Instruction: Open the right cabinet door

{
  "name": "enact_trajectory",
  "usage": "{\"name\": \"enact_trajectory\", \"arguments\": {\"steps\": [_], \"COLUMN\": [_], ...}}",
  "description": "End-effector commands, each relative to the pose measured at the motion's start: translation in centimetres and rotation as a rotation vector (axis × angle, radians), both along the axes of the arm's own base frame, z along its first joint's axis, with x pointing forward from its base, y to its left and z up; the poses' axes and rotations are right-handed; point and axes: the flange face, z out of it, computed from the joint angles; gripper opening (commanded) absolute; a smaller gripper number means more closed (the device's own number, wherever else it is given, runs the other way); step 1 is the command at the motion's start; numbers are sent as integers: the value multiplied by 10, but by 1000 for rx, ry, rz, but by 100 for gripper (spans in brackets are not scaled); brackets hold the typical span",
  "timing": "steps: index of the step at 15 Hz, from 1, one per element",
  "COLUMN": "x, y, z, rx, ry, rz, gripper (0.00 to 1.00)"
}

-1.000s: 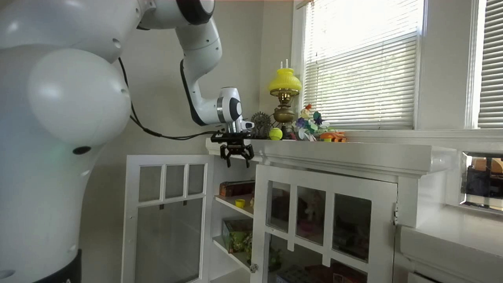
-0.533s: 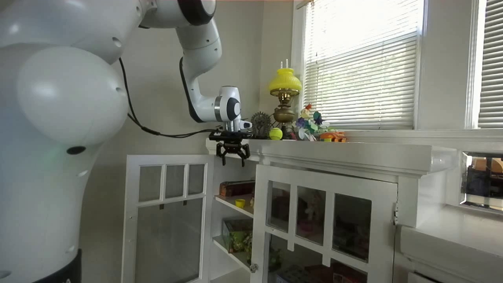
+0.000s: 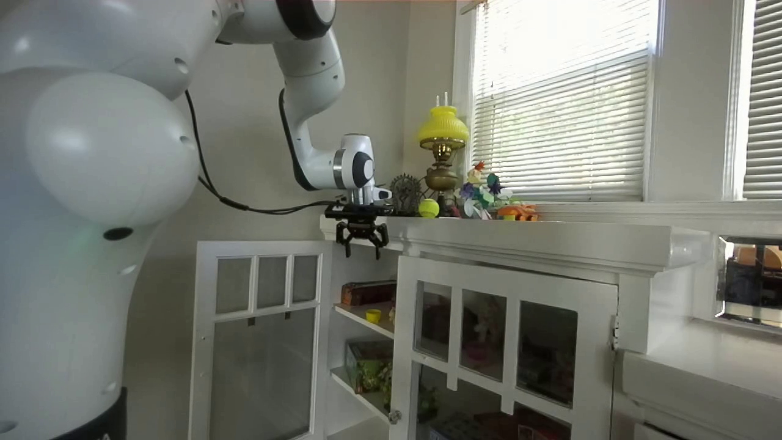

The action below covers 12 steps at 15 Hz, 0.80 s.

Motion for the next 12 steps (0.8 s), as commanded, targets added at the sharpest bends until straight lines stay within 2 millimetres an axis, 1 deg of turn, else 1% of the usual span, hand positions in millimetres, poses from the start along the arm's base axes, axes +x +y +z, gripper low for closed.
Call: {"name": "enact_trajectory", "arguments": {"steps": [1,2,11,12], "x": [0,0,10,11], "y": [0,0,-26,-27], "z": [1,1,12,15], "rx": [0,0,20,21], "ry": [1,1,-32,-44], "rz": [0,0,-50,-33], "gripper": [100,100,100,100]}}
